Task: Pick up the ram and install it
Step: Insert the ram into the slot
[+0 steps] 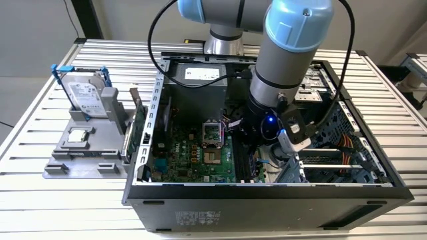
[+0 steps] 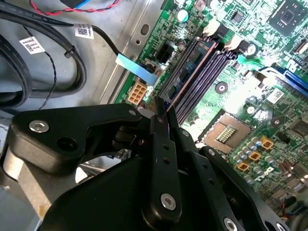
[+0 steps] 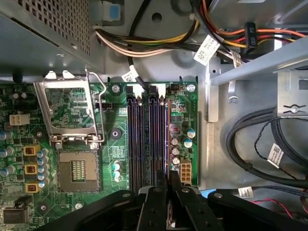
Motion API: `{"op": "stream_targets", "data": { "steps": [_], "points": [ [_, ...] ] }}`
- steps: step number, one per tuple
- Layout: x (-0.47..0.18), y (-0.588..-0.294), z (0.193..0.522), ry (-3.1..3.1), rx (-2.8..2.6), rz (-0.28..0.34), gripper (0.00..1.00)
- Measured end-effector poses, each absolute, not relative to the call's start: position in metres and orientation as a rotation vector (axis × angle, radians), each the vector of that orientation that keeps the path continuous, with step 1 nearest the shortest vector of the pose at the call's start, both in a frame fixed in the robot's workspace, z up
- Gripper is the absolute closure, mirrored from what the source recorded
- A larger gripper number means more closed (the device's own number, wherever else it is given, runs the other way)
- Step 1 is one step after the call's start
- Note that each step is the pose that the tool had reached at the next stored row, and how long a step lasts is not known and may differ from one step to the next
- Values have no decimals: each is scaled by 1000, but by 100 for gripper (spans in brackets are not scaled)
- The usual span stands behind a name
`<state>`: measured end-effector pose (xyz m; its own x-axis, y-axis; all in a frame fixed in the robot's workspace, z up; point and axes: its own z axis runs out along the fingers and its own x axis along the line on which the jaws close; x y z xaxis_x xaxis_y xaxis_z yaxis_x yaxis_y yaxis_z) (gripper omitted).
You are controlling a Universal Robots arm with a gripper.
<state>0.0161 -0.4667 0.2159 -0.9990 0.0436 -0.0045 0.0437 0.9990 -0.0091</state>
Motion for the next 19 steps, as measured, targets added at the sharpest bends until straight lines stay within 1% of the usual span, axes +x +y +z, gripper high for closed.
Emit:
{"op": "stream_targets", "data": {
  "steps": [19],
  "points": [
    [19,-468,222,3137,63,9,100]
  ]
}}
